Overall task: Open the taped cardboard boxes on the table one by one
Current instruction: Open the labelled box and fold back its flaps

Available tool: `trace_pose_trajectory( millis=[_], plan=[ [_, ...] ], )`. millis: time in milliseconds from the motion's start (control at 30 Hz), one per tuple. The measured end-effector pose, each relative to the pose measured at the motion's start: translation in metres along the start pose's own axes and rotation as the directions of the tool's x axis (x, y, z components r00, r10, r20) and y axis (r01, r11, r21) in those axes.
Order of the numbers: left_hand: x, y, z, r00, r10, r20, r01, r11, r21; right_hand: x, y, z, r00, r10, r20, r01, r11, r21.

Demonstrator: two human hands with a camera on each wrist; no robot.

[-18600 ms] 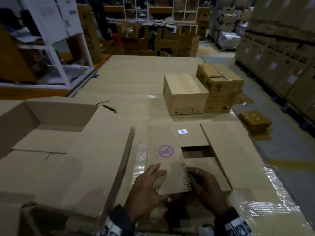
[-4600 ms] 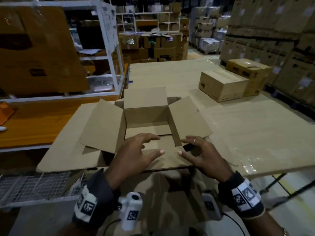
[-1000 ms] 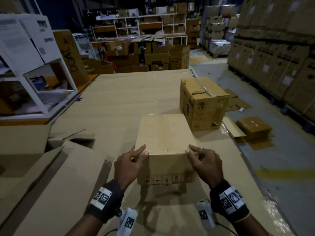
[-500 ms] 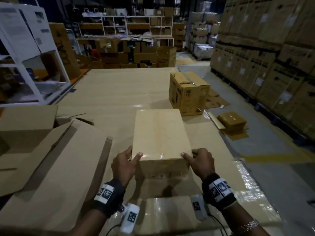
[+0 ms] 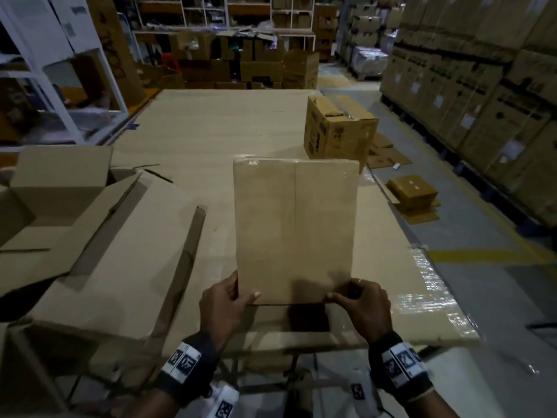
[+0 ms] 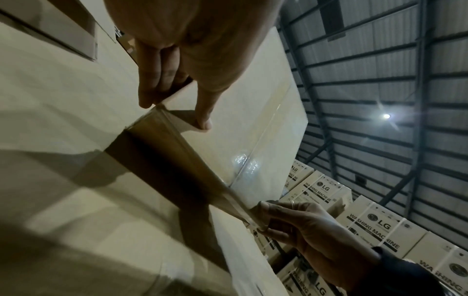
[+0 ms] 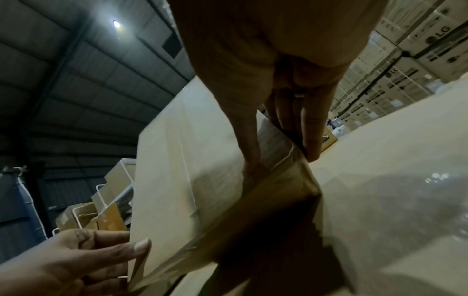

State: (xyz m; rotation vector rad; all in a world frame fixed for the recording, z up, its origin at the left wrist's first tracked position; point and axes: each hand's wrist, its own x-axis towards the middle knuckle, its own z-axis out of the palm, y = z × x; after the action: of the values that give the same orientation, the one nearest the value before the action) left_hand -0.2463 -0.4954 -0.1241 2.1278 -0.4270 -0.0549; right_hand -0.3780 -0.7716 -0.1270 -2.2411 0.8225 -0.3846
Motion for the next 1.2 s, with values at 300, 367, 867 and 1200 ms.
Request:
trace_pose_trajectory(
  millis=[300, 367, 867, 1200],
  plan=[
    [-0.001, 0.002, 0.008, 0.997, -0.013, 0.071, 0.009, 0.998, 0.056, -0.007, 0.011, 0.023, 0.99, 0.127, 0.062, -0.136, 0.975, 0.174],
    [-0.002, 0.012, 0.002, 0.999, 0.017, 0.039, -0.018, 0.999, 0.035, -0.012, -0.001, 0.015, 0.997, 0.056, 0.045, -0.067, 0.958, 0.279],
    [0.07, 0.174, -0.086, 0.988, 0.153, 0.021, -0.151, 0.933, 0.327, 0.036, -0.168, -0.097, 0.971, -0.177, -0.16, 0.189, 0.98, 0.063],
    [0.055, 0.156, -0.086, 0.962, 0.268, 0.057, -0.272, 0.913, 0.303, 0.011, -0.16, -0.101, 0.956, -0.274, -0.109, 0.283, 0.955, 0.086]
  ],
)
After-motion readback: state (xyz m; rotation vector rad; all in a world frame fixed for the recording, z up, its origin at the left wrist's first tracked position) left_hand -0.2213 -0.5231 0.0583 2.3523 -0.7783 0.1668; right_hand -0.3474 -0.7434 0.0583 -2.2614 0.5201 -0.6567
